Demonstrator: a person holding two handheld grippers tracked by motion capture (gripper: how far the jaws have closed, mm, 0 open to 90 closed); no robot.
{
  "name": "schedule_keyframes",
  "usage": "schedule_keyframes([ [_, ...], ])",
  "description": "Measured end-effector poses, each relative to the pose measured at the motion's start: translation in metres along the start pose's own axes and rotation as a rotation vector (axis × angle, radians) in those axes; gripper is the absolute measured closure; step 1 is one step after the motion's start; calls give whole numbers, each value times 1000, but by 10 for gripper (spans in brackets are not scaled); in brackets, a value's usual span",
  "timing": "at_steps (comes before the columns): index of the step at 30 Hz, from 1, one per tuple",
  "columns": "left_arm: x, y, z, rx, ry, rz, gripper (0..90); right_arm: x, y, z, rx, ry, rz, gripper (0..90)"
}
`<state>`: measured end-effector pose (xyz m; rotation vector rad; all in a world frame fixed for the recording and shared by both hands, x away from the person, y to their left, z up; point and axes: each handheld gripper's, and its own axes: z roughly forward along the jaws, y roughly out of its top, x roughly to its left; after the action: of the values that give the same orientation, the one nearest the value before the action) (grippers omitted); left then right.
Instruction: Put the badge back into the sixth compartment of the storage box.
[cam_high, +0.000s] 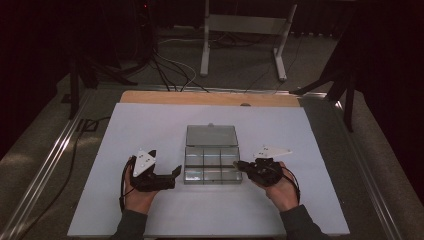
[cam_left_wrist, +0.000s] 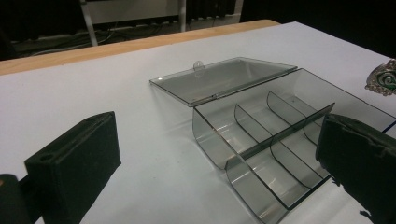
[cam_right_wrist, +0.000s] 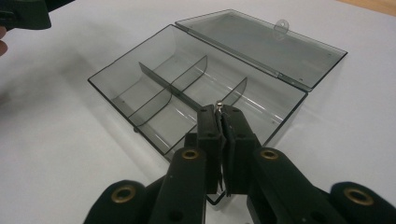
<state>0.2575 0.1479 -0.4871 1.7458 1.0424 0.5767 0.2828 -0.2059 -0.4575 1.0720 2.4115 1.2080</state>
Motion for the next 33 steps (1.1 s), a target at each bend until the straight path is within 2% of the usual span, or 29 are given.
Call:
schedule_keyframes([
  [22, 0, 0, 0, -1, 0, -1, 13, 0, -4, 13, 17, 10, 17, 877],
  [33, 0, 0, -1, 0, 1, -1, 13, 3, -8, 24, 49, 24, 13, 876],
])
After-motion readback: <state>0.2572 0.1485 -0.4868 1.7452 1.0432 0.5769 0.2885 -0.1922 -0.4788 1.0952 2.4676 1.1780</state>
